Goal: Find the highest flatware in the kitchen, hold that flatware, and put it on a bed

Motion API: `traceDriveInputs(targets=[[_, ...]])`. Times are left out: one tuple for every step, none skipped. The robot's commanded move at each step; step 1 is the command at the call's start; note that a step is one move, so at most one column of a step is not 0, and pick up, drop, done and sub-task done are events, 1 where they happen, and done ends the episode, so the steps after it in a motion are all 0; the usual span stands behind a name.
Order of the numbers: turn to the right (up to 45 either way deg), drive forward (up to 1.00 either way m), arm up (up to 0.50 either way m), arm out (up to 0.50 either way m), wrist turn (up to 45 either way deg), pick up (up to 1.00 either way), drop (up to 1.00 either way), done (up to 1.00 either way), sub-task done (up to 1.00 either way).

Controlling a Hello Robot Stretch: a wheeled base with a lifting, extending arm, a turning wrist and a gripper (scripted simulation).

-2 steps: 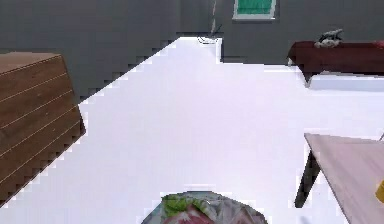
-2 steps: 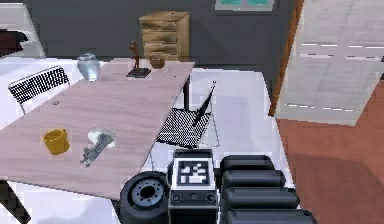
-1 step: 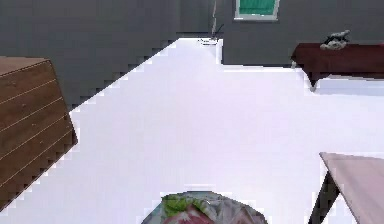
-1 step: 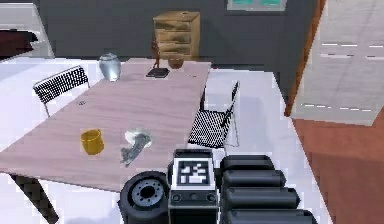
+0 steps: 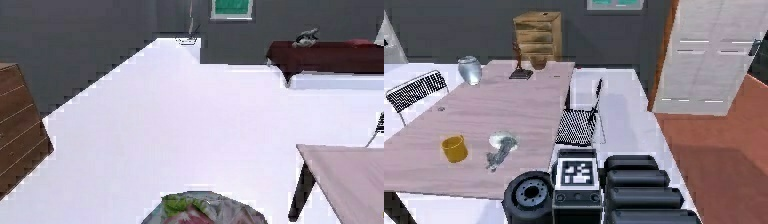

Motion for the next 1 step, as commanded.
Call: traceDriveInputs(targets=[[0.0, 1.0, 0.0, 0.0, 0.0, 0.0, 0.0, 0.0, 0.0]])
